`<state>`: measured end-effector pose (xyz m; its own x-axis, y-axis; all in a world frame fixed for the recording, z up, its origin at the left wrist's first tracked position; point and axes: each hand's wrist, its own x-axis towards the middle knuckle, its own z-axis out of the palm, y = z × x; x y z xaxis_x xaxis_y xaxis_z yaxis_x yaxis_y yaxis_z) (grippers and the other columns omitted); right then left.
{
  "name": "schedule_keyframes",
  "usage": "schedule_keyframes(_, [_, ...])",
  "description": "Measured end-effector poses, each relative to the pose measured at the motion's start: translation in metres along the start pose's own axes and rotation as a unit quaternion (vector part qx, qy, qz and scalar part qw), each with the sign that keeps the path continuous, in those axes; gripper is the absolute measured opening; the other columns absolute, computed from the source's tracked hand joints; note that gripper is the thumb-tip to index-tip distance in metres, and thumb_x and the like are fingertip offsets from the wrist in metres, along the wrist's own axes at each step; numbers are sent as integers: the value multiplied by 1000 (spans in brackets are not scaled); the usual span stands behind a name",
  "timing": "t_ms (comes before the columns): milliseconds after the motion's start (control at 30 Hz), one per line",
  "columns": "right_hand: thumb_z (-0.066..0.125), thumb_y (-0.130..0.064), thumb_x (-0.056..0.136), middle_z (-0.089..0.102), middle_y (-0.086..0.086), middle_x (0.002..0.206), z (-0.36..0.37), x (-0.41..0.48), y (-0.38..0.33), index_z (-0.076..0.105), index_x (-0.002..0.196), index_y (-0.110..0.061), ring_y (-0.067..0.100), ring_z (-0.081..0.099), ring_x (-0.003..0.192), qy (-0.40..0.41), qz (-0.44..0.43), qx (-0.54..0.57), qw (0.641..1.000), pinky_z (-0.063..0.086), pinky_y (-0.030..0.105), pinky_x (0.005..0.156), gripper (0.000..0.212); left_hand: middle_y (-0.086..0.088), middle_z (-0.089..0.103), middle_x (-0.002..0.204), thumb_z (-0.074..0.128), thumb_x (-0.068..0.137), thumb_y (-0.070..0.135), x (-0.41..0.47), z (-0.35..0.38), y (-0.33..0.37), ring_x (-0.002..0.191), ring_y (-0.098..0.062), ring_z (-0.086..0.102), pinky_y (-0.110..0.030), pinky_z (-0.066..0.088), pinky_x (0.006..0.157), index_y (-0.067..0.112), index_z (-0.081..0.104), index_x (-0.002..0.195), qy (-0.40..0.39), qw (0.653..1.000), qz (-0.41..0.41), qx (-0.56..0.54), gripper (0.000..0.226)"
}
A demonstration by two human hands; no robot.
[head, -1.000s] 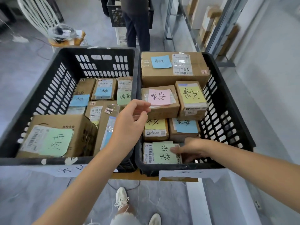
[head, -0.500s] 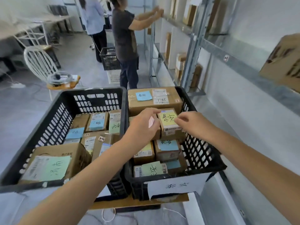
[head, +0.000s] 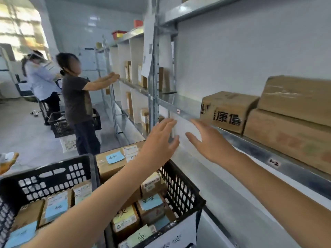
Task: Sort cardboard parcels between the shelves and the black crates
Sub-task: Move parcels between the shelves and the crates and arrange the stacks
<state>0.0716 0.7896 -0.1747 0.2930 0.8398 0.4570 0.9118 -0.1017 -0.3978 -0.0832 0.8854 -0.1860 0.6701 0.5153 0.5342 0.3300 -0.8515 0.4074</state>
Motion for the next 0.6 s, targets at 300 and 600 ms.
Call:
schedule_keyframes(300, [47,-42,101,34,-12,153,-118,-37,1,30,148,-30,6,48,121,129,50,-118,983,44,30,94,52,-2,37,157,53,101,22,66,9,90,148,-15,27,-11,10,113,12,42,149,25,984,143,-103,51])
schedule_keyframes(600, [44,-35,103,22,-5,162,-228,-105,27,25,155,-21,13,22,148,240,173,-195,935,20,25,109,57,10,37,156,47,103,37,117,26,169,141,-9,33,-17,21,102,27,37,150,-46,958,143,-246,49])
